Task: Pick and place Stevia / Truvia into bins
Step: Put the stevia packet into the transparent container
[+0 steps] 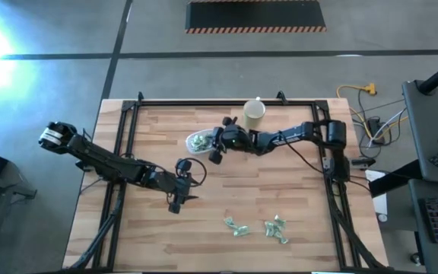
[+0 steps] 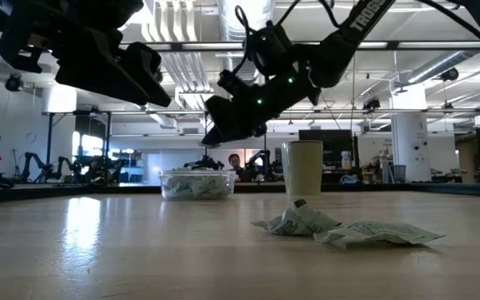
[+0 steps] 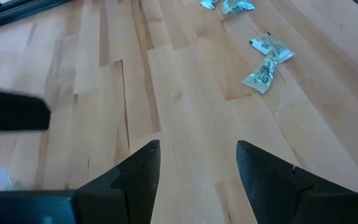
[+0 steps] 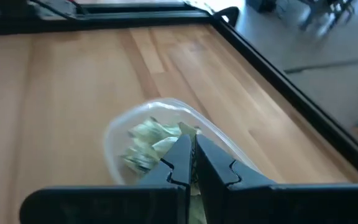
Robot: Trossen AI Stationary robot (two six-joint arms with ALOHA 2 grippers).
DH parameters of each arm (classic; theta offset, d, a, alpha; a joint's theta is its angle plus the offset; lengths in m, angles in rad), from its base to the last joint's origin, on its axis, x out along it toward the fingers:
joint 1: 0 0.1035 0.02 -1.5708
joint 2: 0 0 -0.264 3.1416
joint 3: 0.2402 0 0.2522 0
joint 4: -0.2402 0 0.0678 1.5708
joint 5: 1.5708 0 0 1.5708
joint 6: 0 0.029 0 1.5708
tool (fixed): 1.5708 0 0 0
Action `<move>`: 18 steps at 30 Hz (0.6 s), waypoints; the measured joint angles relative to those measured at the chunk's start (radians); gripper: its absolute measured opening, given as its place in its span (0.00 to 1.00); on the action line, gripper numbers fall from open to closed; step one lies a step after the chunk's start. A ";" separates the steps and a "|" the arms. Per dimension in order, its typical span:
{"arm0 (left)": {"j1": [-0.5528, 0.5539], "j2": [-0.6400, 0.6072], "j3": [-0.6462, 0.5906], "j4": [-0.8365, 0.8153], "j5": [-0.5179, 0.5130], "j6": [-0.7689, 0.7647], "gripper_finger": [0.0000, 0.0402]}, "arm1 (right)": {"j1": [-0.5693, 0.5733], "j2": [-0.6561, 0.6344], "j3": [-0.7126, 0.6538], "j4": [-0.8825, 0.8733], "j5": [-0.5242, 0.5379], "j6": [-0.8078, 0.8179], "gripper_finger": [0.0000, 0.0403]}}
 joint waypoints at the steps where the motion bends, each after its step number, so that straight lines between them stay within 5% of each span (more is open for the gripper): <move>1: 0.000 0.000 0.000 0.001 0.000 0.000 0.49 | -0.009 0.004 0.000 -0.001 0.000 0.018 0.02; 18: 0.000 0.000 0.000 -0.004 0.000 -0.002 0.49 | -0.061 0.019 -0.016 -0.031 -0.062 0.116 0.04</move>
